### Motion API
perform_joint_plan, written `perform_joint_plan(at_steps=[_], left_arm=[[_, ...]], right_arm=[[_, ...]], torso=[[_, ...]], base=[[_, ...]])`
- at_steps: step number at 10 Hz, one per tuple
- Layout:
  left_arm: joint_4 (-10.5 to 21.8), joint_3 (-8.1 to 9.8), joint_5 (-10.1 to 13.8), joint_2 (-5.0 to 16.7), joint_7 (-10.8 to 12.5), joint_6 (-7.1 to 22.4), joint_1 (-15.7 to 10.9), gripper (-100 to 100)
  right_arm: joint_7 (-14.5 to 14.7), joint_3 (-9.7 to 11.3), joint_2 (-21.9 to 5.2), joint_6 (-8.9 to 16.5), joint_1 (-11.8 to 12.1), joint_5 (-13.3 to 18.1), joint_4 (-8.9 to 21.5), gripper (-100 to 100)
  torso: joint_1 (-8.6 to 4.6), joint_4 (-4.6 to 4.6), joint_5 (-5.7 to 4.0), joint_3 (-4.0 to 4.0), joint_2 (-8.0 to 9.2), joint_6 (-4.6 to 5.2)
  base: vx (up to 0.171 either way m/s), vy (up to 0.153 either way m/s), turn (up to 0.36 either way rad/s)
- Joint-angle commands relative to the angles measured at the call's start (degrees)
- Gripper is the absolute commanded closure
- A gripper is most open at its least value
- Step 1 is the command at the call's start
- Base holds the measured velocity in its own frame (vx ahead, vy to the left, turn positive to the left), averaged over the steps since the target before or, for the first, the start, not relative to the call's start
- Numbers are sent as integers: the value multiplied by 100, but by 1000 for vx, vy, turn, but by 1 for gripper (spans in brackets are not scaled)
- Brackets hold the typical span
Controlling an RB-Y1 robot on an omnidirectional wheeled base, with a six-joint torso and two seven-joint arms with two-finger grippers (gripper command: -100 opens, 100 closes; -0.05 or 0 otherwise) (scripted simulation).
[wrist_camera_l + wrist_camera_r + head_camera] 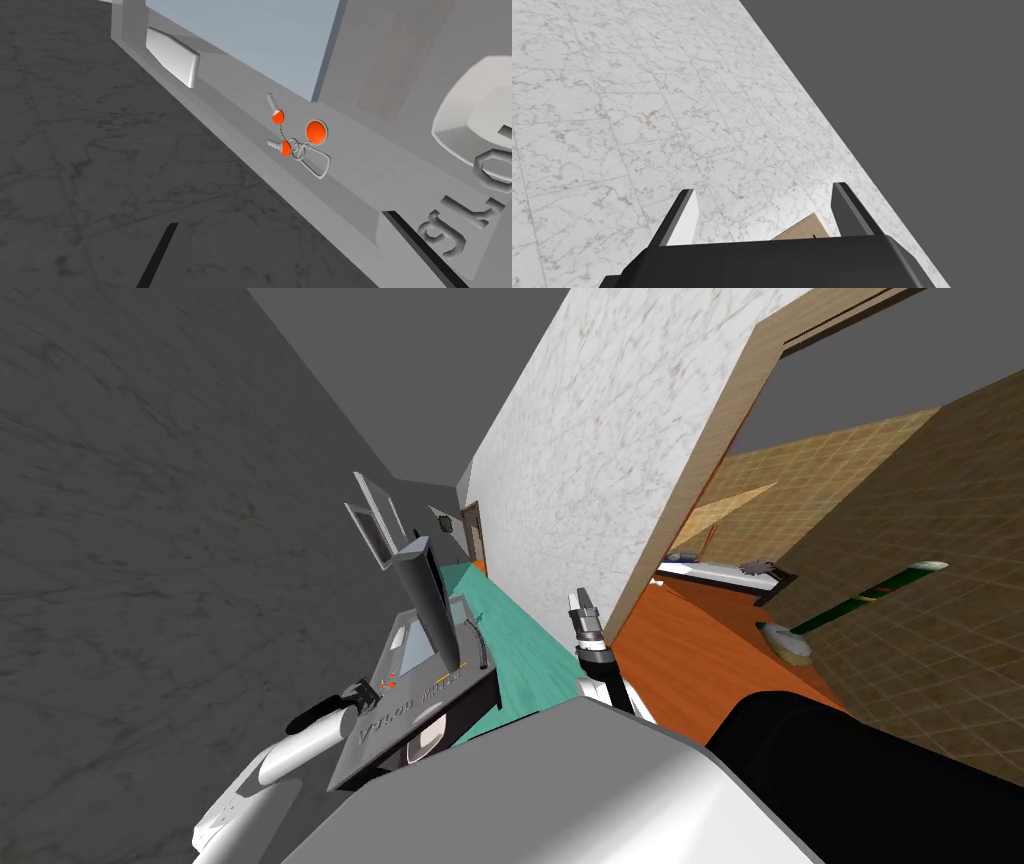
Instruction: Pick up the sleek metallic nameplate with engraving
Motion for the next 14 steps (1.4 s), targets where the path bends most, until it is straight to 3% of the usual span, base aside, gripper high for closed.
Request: perform_joint_plan(at_steps=[1, 2, 3, 10, 12, 13, 14], left_arm=[[174, 4, 43, 29, 4, 34, -9, -100], [347, 69, 148, 107, 80, 277, -135, -100], [540, 69, 148, 107, 80, 277, -135, -100], [1730, 305, 530, 366, 313, 1152, -571, -100], [1934, 305, 530, 366, 313, 1152, -571, -100], [2101, 357, 613, 414, 353, 1344, -662, -100], [2258, 357, 613, 414, 353, 1344, -662, -100]], right_arm=[[0, 0, 0, 0, 0, 0, 0, 0], [0, 0, 0, 0, 1, 0, 0, 0], [0, 1, 0, 0, -1, 0, 0, 0], [0, 0, 0, 0, 1, 0, 0, 0], [0, -1, 0, 0, 1, 0, 0, 0], [0, -1, 0, 0, 1, 0, 0, 0], [0, 0, 0, 0, 0, 0, 0, 0]], torso=[[0, 0, 0, 0, 0, 0], [-5, -1, -1, -2, -4, -3], [-6, 0, -2, -3, -6, 7], [0, -2, 1, -4, -7, -3], [-1, -2, 0, -4, -8, -4], [-6, -2, -1, -6, -11, -5], [-6, -2, -2, -7, -12, 3]], base=[[-15, 14, 13], [-22, 15, -276], [-25, 30, -181], [-25, 30, -205], [-11, 17, -44], [-11, 12, -193], [-14, 20, -165]])
